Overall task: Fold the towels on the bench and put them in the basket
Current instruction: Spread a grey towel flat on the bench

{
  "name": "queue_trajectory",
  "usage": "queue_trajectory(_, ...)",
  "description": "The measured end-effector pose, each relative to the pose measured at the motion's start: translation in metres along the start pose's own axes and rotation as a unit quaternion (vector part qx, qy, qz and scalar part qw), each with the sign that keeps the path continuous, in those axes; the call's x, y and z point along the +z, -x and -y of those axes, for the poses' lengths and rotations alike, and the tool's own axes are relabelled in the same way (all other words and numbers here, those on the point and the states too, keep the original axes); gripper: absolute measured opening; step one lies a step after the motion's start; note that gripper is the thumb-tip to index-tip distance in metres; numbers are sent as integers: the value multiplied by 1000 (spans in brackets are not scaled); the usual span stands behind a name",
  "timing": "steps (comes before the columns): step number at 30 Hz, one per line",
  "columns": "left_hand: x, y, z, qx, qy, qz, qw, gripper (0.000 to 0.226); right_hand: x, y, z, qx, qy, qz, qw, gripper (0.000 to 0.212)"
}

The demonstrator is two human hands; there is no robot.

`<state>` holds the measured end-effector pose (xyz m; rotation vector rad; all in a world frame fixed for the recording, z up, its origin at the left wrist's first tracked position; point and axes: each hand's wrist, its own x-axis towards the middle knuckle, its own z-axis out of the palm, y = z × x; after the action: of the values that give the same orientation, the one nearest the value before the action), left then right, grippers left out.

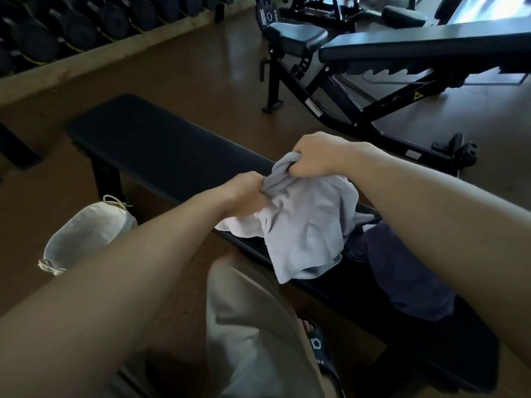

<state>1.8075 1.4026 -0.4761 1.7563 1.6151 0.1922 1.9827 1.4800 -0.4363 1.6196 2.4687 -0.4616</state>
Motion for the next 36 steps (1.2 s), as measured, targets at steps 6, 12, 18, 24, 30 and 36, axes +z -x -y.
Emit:
queue_trajectory(6,-21,-1,-6,-37,159,-24,986,41,-22,6,0,60,-77,58,994,30)
queue_trajectory(12,-11,-4,-5,-48,58,22,997,27,-27,7,14,96,-249,148,952,22)
queue_trajectory(18,-23,-1,12,-25,235,20,972,27,-16,9,8,112,-294,336,888,48)
queue_trajectory(24,-24,2,9,-61,309,-27,949,29,-14,15,1,148,-305,356,871,79)
queue_trajectory(30,-45,26,6,-17,459,-13,888,30,-16,21,-3,199,-350,350,846,120)
queue_trajectory(36,-67,38,9,-23,544,-118,831,38,13,14,1,242,-148,280,917,52)
